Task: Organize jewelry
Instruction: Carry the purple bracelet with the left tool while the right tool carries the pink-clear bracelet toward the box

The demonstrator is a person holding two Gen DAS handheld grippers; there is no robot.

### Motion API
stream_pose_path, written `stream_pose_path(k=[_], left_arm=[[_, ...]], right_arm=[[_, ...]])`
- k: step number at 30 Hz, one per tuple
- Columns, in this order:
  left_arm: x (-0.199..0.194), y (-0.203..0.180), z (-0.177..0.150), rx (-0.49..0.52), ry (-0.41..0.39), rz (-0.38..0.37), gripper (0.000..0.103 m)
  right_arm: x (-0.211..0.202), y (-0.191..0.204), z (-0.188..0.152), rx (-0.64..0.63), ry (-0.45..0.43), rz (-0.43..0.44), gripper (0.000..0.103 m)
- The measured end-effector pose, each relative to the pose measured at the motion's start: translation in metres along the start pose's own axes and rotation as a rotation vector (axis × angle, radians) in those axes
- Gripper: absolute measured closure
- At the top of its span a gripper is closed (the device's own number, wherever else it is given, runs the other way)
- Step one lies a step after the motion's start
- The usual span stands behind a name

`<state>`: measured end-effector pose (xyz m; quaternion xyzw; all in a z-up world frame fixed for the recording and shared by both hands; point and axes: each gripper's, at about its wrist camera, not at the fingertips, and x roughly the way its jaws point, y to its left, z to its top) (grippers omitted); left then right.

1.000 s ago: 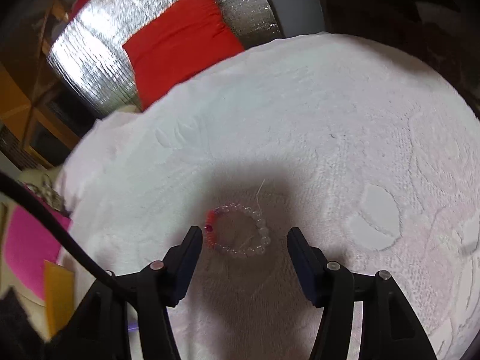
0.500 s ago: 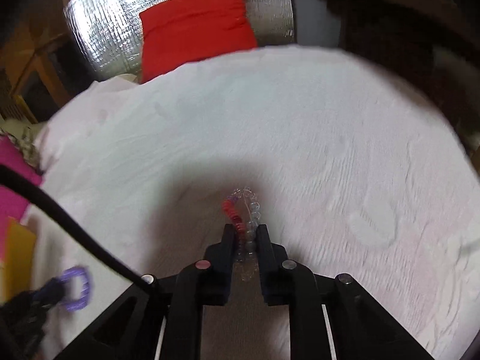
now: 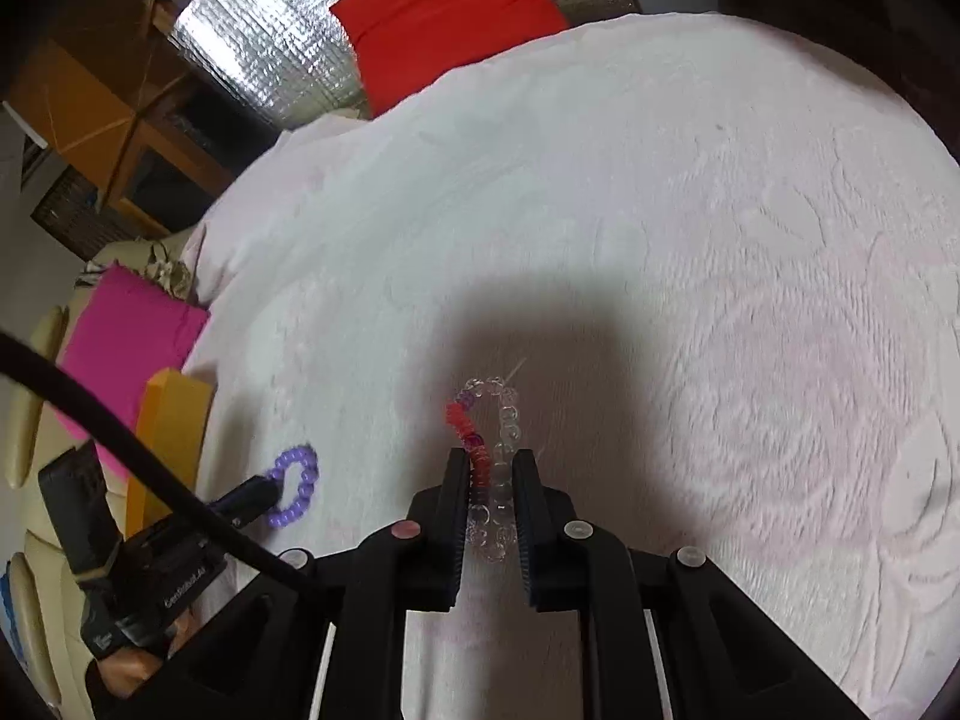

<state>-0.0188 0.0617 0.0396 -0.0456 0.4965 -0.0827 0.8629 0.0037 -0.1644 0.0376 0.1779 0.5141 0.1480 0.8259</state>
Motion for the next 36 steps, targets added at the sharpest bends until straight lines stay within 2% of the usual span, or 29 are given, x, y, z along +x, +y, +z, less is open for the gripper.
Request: stream_pose_path(k=[5, 10, 12, 15, 19, 25, 33, 34, 36], left_arm=[[0.004, -0.001, 0.001, -0.001, 0.005, -0.028, 0.079], [0.01, -0.009, 0.005, 0.035, -0.01, -0.002, 0.079], [0.012, -0.01, 0.008, 0.042, -0.015, 0.005, 0.091], [0.011, -0.012, 0.011, 0.033, -0.029, 0.009, 0.094], [0.0, -0.01, 0.014, 0.018, -0.072, -0.002, 0.094], [-0.027, -0.012, 0.019, 0.003, -0.159, -0.011, 0.094], [-0.054, -0.016, 0.016, 0.024, -0.226, -0.009, 0.094], [-0.057, -0.018, 0.014, 0.026, -0.233, -0.001, 0.094], [-0.056, -0.018, 0.012, 0.025, -0.236, 0.008, 0.094]], right_arm=[[0.017, 0.011, -0.004, -0.057, 0.035, -0.094, 0.085], [0.026, 0.029, 0.002, -0.155, 0.023, -0.166, 0.084], [0.027, 0.034, 0.0, -0.188, 0.012, -0.188, 0.085], [0.027, 0.041, -0.002, -0.247, -0.009, -0.223, 0.088], [0.019, 0.038, 0.002, -0.214, -0.025, -0.159, 0.092], [0.002, 0.032, 0.013, -0.139, -0.054, 0.011, 0.093], [-0.012, 0.009, 0.022, -0.003, -0.067, 0.14, 0.093], [-0.013, 0.008, 0.023, 0.008, -0.066, 0.143, 0.093], [-0.014, 0.009, 0.021, 0.001, -0.07, 0.095, 0.092]])
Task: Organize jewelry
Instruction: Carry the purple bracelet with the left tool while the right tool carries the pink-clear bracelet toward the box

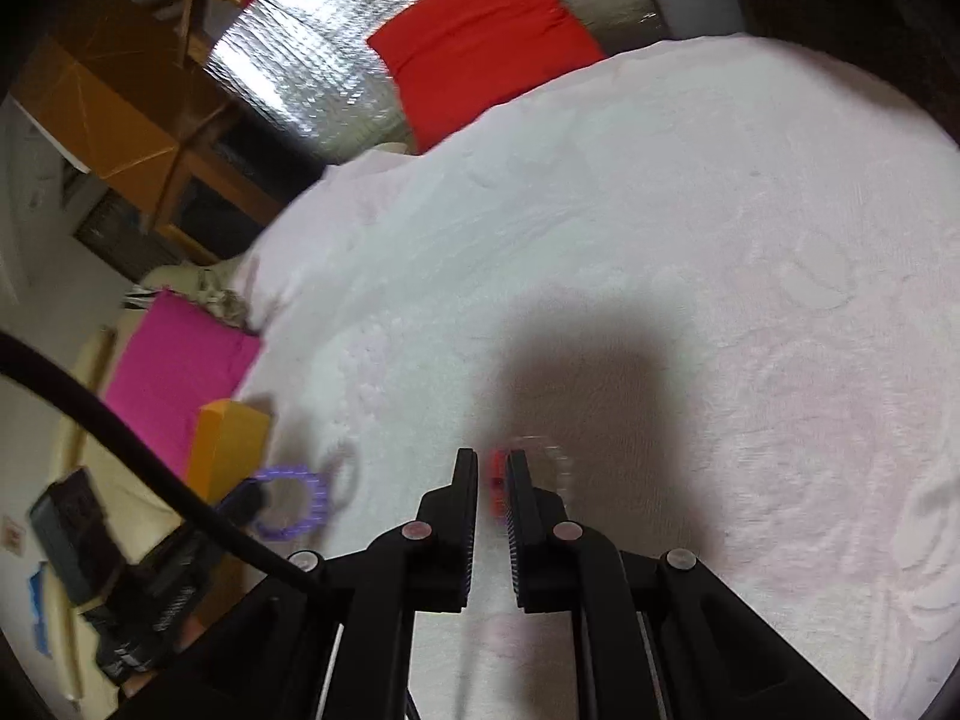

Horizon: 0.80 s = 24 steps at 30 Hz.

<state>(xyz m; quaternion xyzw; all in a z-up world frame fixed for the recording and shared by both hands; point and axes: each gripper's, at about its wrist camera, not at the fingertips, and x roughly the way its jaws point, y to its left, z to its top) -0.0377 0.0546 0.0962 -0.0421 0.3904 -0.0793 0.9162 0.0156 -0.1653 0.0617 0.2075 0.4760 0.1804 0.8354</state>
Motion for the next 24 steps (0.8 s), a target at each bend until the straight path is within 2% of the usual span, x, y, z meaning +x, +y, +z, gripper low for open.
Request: stream_pose_path(k=[3, 7, 10, 16, 19, 21, 24], left_arm=[[0.004, -0.002, -0.004, 0.007, 0.016, 0.003, 0.094], [0.008, -0.007, -0.006, 0.028, 0.025, 0.018, 0.093], [0.008, -0.009, -0.005, 0.037, 0.02, 0.026, 0.093], [0.006, -0.01, -0.004, 0.048, 0.014, 0.063, 0.093], [0.005, -0.009, -0.004, 0.056, 0.005, 0.083, 0.093], [0.003, -0.009, -0.003, 0.058, 0.0, 0.09, 0.093], [0.002, -0.01, -0.004, 0.069, -0.006, 0.102, 0.093]], right_arm=[[0.007, 0.003, -0.002, -0.004, 0.025, -0.071, 0.089], [0.018, 0.016, -0.005, -0.105, 0.033, -0.239, 0.085], [0.03, 0.023, -0.006, -0.145, 0.059, -0.282, 0.079], [0.051, 0.033, -0.011, -0.205, 0.078, -0.329, 0.078], [0.06, 0.04, -0.017, -0.279, 0.057, -0.388, 0.083], [0.062, 0.045, -0.019, -0.313, 0.04, -0.412, 0.093], [0.059, 0.045, -0.018, -0.309, 0.026, -0.411, 0.094]])
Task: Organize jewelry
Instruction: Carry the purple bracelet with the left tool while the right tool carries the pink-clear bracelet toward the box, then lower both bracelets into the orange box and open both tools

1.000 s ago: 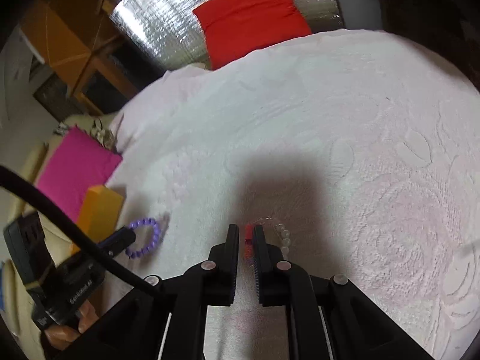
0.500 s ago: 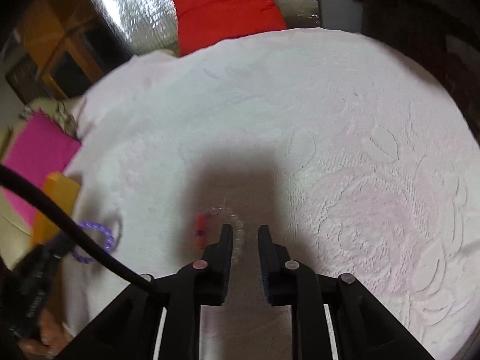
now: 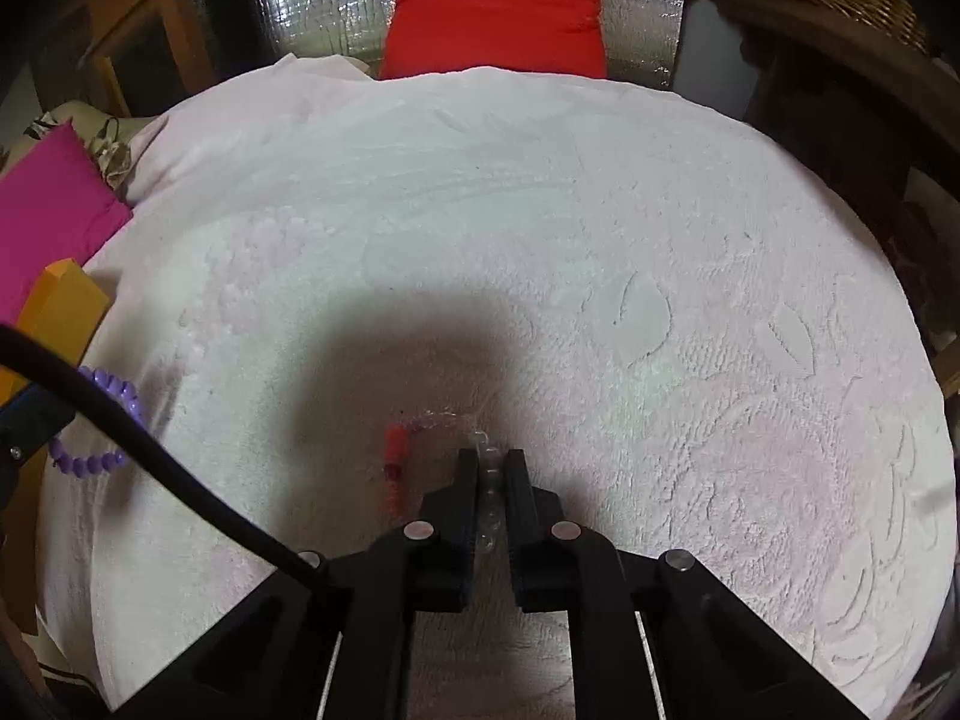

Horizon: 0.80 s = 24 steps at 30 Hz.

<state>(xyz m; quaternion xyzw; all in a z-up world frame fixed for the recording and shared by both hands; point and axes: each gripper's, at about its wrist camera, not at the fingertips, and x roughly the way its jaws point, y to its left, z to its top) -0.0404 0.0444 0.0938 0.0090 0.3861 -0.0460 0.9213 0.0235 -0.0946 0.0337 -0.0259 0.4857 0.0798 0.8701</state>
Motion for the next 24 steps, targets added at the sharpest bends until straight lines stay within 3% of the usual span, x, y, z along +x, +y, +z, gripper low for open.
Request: stream_pose_path(k=[4, 11, 17, 24], left_arm=[[0.0, 0.001, 0.0, -0.004, 0.004, 0.001, 0.093], [-0.002, 0.008, 0.001, -0.03, -0.007, 0.009, 0.093], [-0.005, 0.013, 0.0, -0.045, -0.013, 0.023, 0.093], [-0.026, 0.02, -0.005, -0.083, -0.041, 0.039, 0.093]], right_arm=[[-0.006, -0.004, 0.002, 0.035, -0.024, 0.067, 0.094], [-0.024, -0.027, 0.008, 0.183, -0.074, 0.313, 0.094], [-0.031, -0.042, 0.01, 0.288, -0.101, 0.459, 0.094], [-0.044, -0.027, 0.008, 0.265, -0.116, 0.49, 0.094]])
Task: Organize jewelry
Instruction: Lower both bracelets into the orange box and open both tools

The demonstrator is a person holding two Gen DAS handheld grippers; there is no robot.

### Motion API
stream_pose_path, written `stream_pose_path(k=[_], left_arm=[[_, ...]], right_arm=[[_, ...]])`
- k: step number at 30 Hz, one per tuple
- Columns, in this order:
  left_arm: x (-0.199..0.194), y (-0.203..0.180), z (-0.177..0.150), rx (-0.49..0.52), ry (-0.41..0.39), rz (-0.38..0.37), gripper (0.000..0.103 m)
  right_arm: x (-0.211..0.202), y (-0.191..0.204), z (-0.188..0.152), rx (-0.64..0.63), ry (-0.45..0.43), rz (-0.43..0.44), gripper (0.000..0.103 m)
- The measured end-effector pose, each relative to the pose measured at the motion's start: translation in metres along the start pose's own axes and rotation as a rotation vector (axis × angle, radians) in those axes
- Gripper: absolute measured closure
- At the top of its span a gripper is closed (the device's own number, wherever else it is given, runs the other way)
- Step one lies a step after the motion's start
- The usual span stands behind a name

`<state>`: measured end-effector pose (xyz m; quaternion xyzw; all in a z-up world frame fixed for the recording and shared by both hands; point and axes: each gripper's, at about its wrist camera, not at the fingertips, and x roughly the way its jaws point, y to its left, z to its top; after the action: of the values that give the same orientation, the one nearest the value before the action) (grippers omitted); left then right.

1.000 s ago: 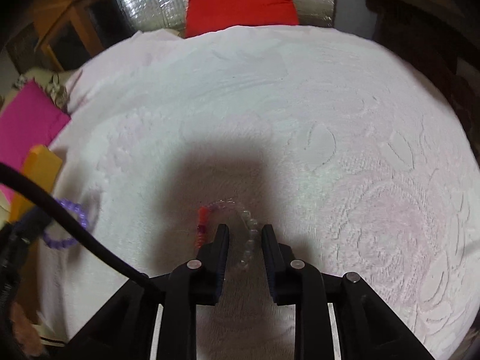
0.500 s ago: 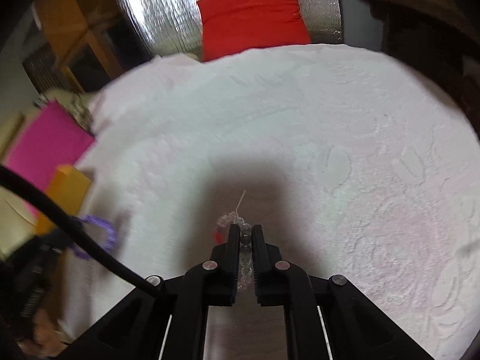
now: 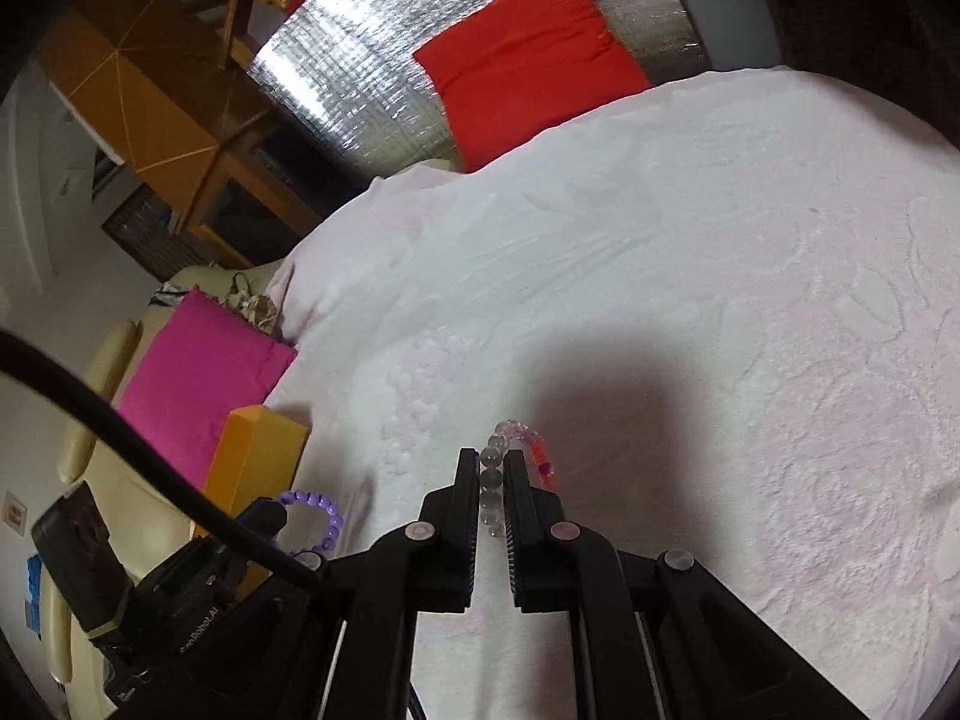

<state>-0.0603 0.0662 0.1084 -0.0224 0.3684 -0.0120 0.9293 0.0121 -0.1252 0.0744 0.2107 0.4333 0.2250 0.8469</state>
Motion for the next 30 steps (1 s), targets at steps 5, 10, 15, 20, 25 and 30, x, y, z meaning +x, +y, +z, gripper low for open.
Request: stream_pose_path(k=[5, 10, 15, 20, 25, 30], left_arm=[[-0.034, 0.016, -0.002, -0.063, -0.064, 0.036, 0.093], [-0.072, 0.042, -0.014, -0.142, -0.104, 0.067, 0.093], [-0.123, 0.092, -0.028, -0.203, -0.155, 0.143, 0.093], [-0.167, 0.145, -0.051, -0.25, -0.165, 0.22, 0.093], [-0.173, 0.18, -0.077, -0.324, -0.132, 0.239, 0.094], [-0.159, 0.205, -0.099, -0.42, -0.088, 0.213, 0.093]], right_arm=[[0.005, 0.029, -0.011, -0.055, -0.005, 0.04, 0.094], [0.012, 0.055, -0.021, -0.099, 0.0, 0.083, 0.094], [0.019, 0.092, -0.036, -0.145, 0.02, 0.135, 0.094], [0.033, 0.145, -0.048, -0.212, 0.062, 0.184, 0.094], [0.049, 0.214, -0.051, -0.285, 0.107, 0.245, 0.094], [0.079, 0.274, -0.059, -0.353, 0.167, 0.257, 0.094]])
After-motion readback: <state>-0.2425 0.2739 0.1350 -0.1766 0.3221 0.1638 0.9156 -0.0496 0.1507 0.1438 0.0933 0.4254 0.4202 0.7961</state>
